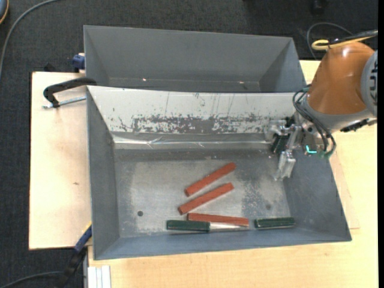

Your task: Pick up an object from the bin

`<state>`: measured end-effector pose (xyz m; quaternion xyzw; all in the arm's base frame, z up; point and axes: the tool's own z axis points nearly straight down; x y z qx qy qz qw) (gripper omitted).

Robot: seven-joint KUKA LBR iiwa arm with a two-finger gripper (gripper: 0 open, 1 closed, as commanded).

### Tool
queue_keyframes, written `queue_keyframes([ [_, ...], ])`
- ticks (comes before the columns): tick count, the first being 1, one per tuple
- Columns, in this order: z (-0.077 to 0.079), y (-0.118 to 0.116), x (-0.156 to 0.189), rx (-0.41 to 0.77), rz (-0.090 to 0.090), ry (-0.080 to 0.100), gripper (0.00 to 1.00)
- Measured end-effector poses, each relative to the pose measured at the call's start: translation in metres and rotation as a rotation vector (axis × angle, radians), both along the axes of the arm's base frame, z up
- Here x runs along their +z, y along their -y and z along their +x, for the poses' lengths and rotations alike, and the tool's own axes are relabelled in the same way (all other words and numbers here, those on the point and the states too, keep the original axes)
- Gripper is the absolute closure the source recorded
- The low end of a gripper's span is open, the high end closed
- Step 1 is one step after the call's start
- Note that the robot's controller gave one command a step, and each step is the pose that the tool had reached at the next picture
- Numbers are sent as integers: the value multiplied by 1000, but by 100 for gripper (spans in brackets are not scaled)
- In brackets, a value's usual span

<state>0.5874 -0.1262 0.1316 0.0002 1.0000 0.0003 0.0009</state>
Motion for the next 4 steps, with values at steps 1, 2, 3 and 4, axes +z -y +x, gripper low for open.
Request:
queue_keyframes([
  [1, 14, -34, -64, -38, 3, -5, 0],
  [2, 11, 26, -28, -72, -5, 9, 0],
  [3, 11, -34, -30, -182, 4, 0, 0],
  [4, -2, -152, -61, 44, 3, -2, 0],
])
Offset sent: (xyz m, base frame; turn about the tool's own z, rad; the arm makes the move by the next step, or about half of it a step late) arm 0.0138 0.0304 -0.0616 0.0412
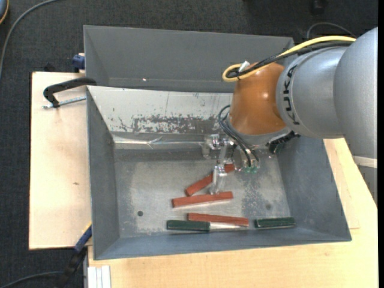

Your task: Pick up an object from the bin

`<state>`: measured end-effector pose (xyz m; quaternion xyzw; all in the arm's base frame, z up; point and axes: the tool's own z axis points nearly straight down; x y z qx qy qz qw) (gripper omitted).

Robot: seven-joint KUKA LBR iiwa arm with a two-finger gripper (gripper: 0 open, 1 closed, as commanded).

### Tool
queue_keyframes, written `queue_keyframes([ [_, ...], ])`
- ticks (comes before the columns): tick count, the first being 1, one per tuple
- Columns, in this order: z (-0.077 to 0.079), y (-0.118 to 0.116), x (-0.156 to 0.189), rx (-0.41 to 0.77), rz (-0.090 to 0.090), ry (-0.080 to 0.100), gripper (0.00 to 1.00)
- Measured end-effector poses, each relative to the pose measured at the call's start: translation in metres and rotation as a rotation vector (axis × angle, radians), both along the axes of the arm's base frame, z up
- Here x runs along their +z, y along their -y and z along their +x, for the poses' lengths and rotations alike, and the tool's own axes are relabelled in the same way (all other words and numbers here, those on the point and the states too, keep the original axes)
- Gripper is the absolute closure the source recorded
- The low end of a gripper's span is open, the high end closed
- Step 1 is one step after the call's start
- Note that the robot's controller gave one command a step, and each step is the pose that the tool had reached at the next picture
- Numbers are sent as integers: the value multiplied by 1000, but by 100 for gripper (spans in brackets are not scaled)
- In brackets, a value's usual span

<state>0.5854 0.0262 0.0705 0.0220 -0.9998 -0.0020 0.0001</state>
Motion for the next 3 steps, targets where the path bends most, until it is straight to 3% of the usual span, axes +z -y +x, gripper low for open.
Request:
queue_keyframes([
  [1, 5, 33, 1, 36, -4, 6, 0],
  [2, 4, 33, 1, 37, -3, 5, 100],
  [3, 8, 32, 81, 37, -4, 15, 100],
])
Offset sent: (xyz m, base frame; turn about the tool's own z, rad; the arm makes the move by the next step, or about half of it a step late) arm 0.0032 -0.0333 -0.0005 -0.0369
